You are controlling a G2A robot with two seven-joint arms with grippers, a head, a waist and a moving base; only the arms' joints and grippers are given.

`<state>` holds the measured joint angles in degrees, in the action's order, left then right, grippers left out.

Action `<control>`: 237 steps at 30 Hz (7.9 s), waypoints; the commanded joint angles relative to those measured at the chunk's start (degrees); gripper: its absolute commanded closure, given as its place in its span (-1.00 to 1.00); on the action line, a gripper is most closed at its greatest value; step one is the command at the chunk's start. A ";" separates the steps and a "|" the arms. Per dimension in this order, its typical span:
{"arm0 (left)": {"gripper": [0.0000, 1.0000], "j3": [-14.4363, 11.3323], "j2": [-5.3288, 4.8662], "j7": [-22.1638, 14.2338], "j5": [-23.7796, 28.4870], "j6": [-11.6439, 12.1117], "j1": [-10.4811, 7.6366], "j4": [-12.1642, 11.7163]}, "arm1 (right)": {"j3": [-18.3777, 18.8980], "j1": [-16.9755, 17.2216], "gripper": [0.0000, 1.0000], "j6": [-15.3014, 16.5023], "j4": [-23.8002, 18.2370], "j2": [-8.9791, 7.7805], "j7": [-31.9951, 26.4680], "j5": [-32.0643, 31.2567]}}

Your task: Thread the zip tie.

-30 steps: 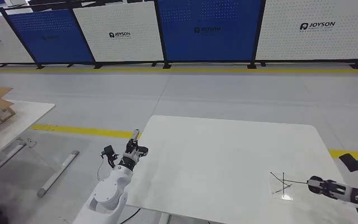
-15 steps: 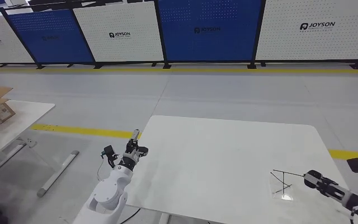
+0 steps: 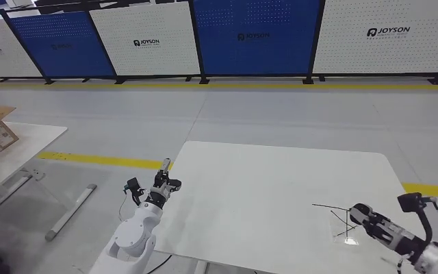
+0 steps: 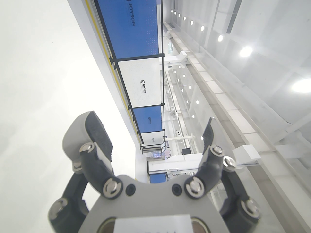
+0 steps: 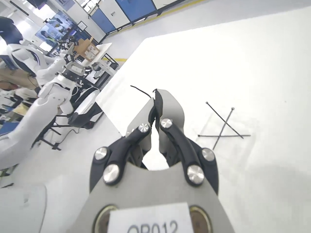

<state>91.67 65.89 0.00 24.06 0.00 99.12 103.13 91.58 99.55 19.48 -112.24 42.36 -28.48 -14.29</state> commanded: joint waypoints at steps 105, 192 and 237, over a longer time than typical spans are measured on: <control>-1.00 -31.34 -7.77 -27.12 25.88 -19.48 -18.61 -5.40 | -46.09 -34.76 1.00 0.00 2.23 3.62 10.66 -58.87; 1.00 -45.91 -6.31 -6.57 48.22 -19.48 -32.72 -10.59 | -44.92 -33.28 -0.74 0.00 2.26 3.91 12.03 -58.13; 1.00 -50.49 -4.13 18.53 3.50 10.17 -21.00 -8.13 | -33.76 -26.32 -1.00 0.00 6.38 1.33 10.80 -19.10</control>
<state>41.18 61.77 18.54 27.55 10.17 78.12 95.00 57.82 73.21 19.48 -105.87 43.69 -17.70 -33.20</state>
